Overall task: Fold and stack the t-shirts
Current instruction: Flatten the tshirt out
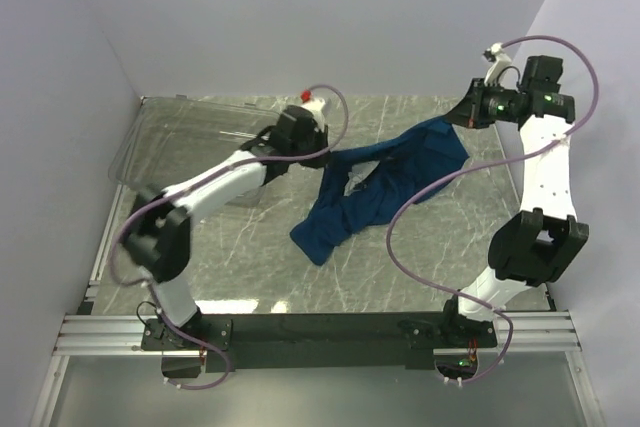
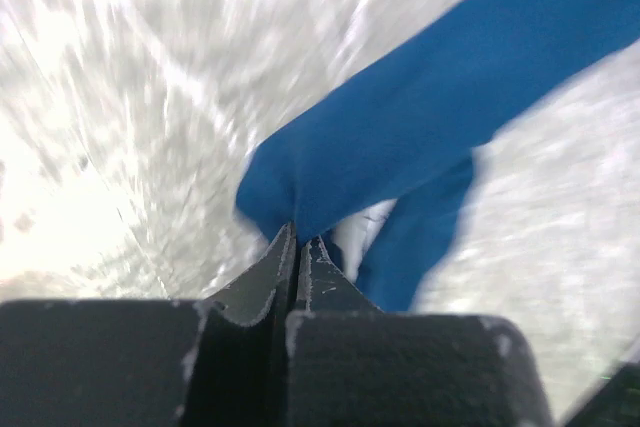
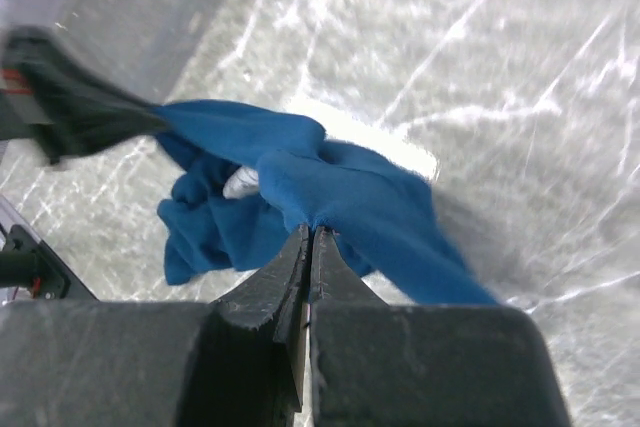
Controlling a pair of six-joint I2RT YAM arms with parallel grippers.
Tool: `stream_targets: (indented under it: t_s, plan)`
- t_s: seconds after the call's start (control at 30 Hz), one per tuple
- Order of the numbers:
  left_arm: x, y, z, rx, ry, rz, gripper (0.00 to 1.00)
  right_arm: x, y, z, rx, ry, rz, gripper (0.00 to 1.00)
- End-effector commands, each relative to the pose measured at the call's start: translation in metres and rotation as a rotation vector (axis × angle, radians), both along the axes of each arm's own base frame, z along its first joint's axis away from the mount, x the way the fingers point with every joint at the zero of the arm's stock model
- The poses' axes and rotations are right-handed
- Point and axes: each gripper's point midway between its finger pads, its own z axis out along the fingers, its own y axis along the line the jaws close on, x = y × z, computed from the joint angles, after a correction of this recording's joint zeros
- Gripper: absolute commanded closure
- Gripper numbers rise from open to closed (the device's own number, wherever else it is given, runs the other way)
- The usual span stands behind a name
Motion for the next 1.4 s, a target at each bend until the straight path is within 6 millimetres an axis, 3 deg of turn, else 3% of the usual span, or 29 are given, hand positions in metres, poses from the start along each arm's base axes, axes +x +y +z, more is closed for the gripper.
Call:
stream_targets:
  t_s: [0.0,0.13,0.2,0.27,0.3,0.37,0.4,0.47,0.5,0.6,0.77,0.9,0.97,1.07,1.17,1.2,1.27,1.3,1.37]
  plan:
    - [-0.017,0.005,0.151,-0.197,-0.301,-0.008,1.0,-0.029,0.009,0.079,0.002,-0.197,0.039,1.0]
    - [-0.043,0.026,0.21,-0.246,-0.438,0.009,1.0,-0.052,0.013,0.134,-0.027,-0.353,0.048,1.0]
    - [-0.059,0.039,0.245,-0.281,-0.513,0.002,1.0,-0.069,0.013,0.166,-0.055,-0.455,0.025,1.0]
    - [-0.07,0.048,0.267,-0.298,-0.557,-0.003,1.0,-0.091,0.016,0.198,-0.08,-0.56,0.008,1.0]
    - [-0.081,0.056,0.291,-0.322,-0.608,-0.006,1.0,-0.097,0.013,0.214,-0.081,-0.61,-0.021,1.0]
    - [-0.087,0.066,0.31,-0.326,-0.647,0.017,1.0,-0.12,0.016,0.239,-0.092,-0.696,-0.044,1.0]
    - [-0.097,0.073,0.331,-0.348,-0.69,0.012,1.0,-0.128,0.013,0.252,-0.092,-0.739,-0.07,1.0]
    - [-0.106,0.079,0.349,-0.363,-0.725,0.005,1.0,-0.153,0.022,0.271,-0.098,-0.811,-0.076,1.0]
    - [-0.115,0.084,0.368,-0.388,-0.76,0.003,1.0,-0.16,0.023,0.279,-0.088,-0.842,-0.087,1.0]
    - [-0.135,0.092,0.398,-0.434,-0.813,-0.019,1.0,-0.188,0.035,0.301,-0.097,-0.88,-0.078,1.0]
    - [-0.166,0.105,0.438,-0.519,-0.884,-0.057,1.0,-0.216,0.048,0.336,-0.113,-0.979,-0.11,1.0]
    - [-0.185,0.115,0.466,-0.567,-0.933,-0.083,1.0,-0.24,0.058,0.378,-0.106,-1.109,-0.164,1.0]
    - [-0.188,0.118,0.468,-0.568,-0.939,-0.081,1.0,-0.239,0.054,0.387,-0.094,-1.127,-0.203,1.0]
    - [-0.178,0.118,0.447,-0.52,-0.905,-0.048,1.0,-0.221,0.04,0.382,-0.051,-1.069,-0.232,1.0]
    - [-0.159,0.105,0.399,-0.437,-0.813,-0.047,1.0,-0.184,0.015,0.35,-0.014,-0.931,-0.253,1.0]
    - [-0.148,0.093,0.369,-0.393,-0.755,-0.055,1.0,-0.166,0.002,0.329,0.016,-0.85,-0.27,1.0]
    - [-0.129,0.083,0.331,-0.34,-0.676,-0.029,1.0,-0.142,-0.012,0.303,-0.017,-0.799,-0.276,1.0]
    - [-0.119,0.072,0.298,-0.301,-0.622,-0.044,1.0,-0.123,-0.027,0.273,-0.012,-0.702,-0.34,1.0]
    - [-0.1,0.054,0.251,-0.252,-0.523,-0.045,1.0,-0.093,-0.024,0.23,-0.069,-0.609,-0.307,1.0]
